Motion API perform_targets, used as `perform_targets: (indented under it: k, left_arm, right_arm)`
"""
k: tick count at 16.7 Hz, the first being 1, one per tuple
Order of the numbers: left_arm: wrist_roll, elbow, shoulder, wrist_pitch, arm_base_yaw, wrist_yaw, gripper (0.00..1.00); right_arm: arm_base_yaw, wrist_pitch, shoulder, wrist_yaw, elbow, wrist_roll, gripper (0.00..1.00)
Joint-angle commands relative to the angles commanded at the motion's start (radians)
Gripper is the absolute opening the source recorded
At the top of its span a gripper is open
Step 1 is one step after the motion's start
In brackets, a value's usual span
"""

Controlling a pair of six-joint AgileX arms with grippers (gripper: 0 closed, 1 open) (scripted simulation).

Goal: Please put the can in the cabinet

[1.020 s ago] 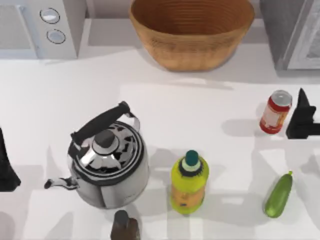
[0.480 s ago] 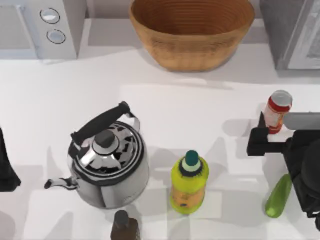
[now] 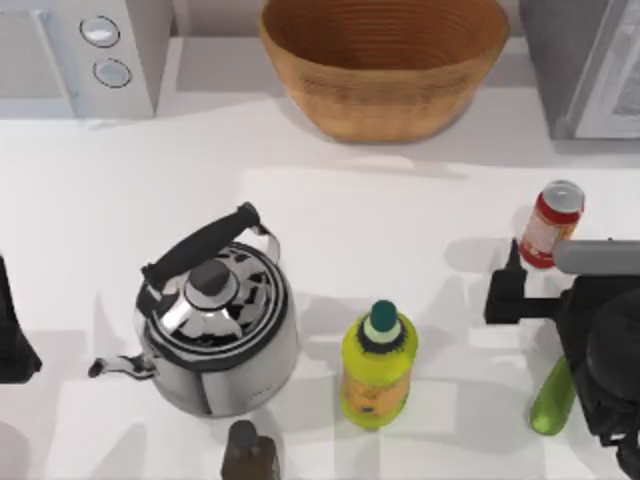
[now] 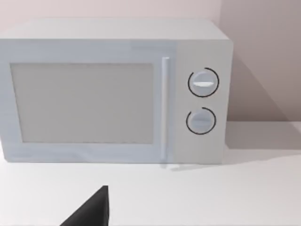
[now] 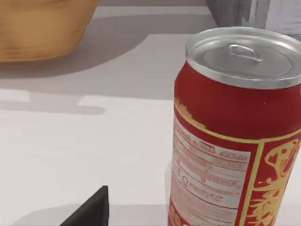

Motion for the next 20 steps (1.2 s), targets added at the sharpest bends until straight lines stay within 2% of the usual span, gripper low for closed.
perform_targets:
  k: [4,10,18,20]
  left_arm:
    - [0.000,0.000,0.000,0.000,0.000,0.000,1.00]
    - [0.000,0.000,0.000,0.000,0.000,0.000,1.00]
    - [0.000,0.000,0.000,0.000,0.000,0.000,1.00]
    - [0.000,0.000,0.000,0.000,0.000,0.000,1.00]
  right_arm:
    - [-0.018,-0.029,-0.019,-0.017,0.014,-0.005,1.00]
    - [-0.085,-0.123,0.019,-0.082,0.157,-0.022,1.00]
    - [-0.102,-0.122,0.088,-0.098,0.223,-0.026,1.00]
    - [-0.102,-0.122,0.088,-0.098,0.223,-0.026,0.85]
